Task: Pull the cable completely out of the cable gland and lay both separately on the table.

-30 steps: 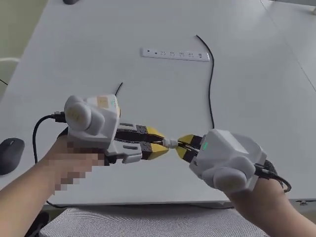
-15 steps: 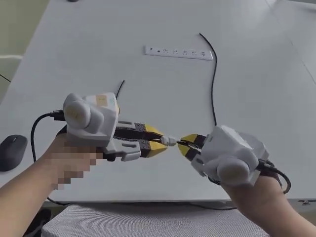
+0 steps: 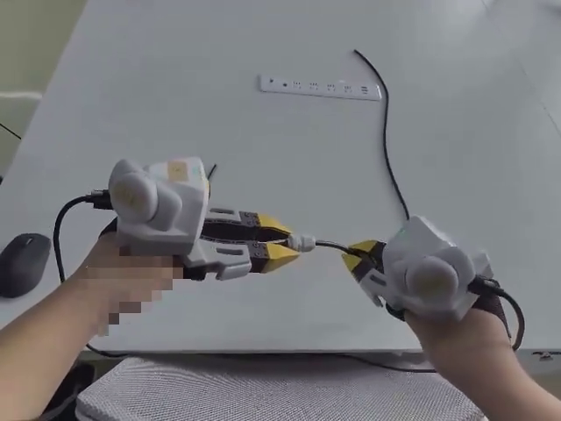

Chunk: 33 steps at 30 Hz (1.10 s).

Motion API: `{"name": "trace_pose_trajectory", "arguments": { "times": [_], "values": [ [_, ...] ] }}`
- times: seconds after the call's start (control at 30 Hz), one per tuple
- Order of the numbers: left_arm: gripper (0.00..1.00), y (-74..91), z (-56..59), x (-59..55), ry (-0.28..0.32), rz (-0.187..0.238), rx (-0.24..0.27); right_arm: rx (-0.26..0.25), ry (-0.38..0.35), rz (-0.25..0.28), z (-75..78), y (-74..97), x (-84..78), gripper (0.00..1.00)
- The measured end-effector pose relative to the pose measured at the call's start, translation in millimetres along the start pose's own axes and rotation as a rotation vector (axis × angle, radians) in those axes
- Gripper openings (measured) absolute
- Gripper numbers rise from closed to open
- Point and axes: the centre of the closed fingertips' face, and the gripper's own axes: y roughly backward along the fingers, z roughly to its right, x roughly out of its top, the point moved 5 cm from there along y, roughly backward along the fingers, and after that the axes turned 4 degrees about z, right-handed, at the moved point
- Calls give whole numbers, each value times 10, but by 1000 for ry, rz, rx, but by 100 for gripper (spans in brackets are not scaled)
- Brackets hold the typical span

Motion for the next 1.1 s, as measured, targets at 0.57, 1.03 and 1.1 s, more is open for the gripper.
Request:
{"name": "trace_pose_trajectory", "arguments": {
  "times": [0.57,1.03,1.1],
  "values": [
    [15,-39,23,-42,2,-10,-1,-36,-222,-61,101,-106,-455,0],
    [15,-19,-39,-63,-3,-30,24,-23,-293,-46,109,-24,-426,2],
    [15,-14,-43,-63,-1,-29,26,-20,-276,-42,105,-8,-411,3]
  ]
}}
